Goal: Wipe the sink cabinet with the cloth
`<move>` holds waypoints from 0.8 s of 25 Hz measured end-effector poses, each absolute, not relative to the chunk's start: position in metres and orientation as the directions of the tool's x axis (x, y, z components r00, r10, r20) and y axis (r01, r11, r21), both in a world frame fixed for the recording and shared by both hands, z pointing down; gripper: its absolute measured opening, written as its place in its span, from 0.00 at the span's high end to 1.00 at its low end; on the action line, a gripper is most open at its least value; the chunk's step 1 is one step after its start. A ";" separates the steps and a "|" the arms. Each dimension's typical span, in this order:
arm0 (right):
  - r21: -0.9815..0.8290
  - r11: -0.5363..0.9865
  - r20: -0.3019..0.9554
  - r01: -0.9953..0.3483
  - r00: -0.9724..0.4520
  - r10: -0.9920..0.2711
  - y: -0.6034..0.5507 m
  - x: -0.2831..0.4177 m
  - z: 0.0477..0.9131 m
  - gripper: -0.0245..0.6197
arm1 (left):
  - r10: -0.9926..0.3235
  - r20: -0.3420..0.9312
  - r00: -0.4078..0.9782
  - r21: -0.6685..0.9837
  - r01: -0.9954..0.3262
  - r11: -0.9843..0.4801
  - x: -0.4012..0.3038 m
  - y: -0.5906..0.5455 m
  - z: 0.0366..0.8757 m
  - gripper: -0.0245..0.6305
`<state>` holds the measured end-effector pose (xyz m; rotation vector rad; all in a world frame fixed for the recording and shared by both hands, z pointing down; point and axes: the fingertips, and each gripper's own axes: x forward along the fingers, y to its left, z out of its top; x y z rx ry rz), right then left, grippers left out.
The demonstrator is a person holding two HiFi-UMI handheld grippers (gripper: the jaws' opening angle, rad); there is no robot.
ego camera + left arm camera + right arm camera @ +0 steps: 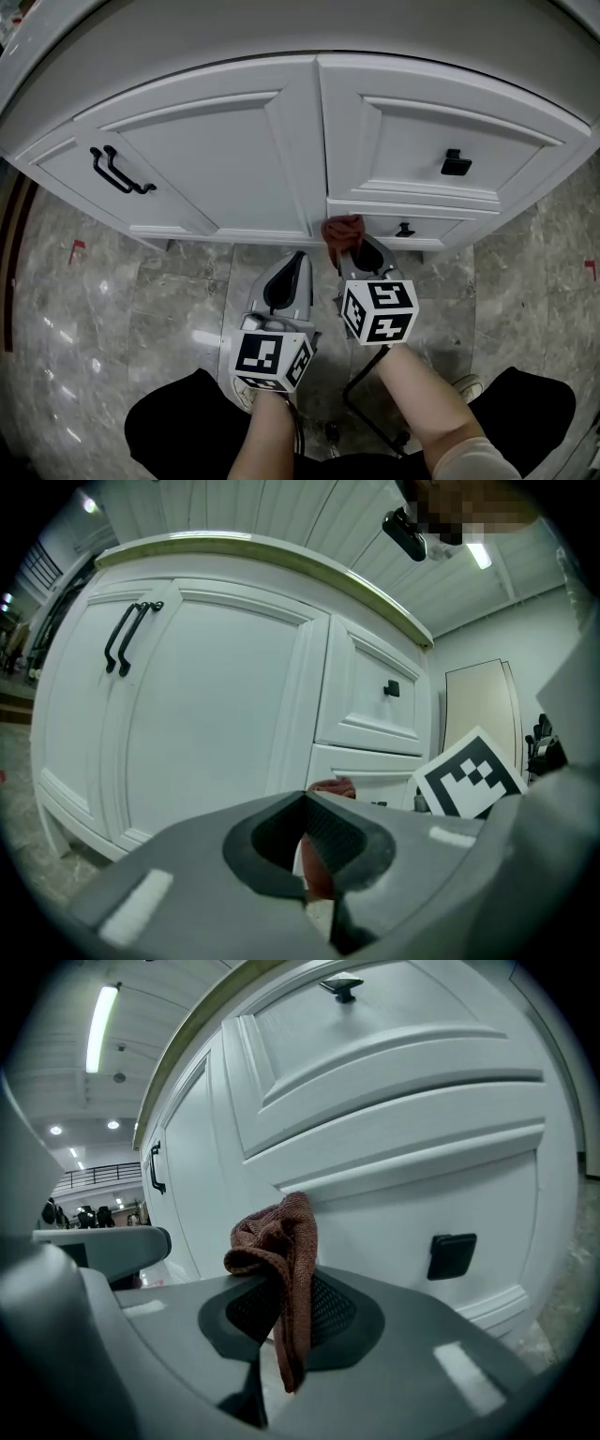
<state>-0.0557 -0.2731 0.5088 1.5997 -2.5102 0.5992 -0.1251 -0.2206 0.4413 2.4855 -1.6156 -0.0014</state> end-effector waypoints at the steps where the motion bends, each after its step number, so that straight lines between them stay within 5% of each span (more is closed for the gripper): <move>1: -0.266 0.362 0.299 -0.893 -0.434 -0.850 -0.273 -0.052 0.511 0.84 | -0.905 0.095 0.415 0.147 -0.905 -0.400 -0.122 -0.221 0.441 0.96; 20: -0.282 0.228 0.374 -0.932 -0.325 -0.868 -0.264 0.025 0.535 0.84 | -0.864 0.095 0.495 0.148 -0.865 -0.480 -0.067 -0.230 0.446 0.96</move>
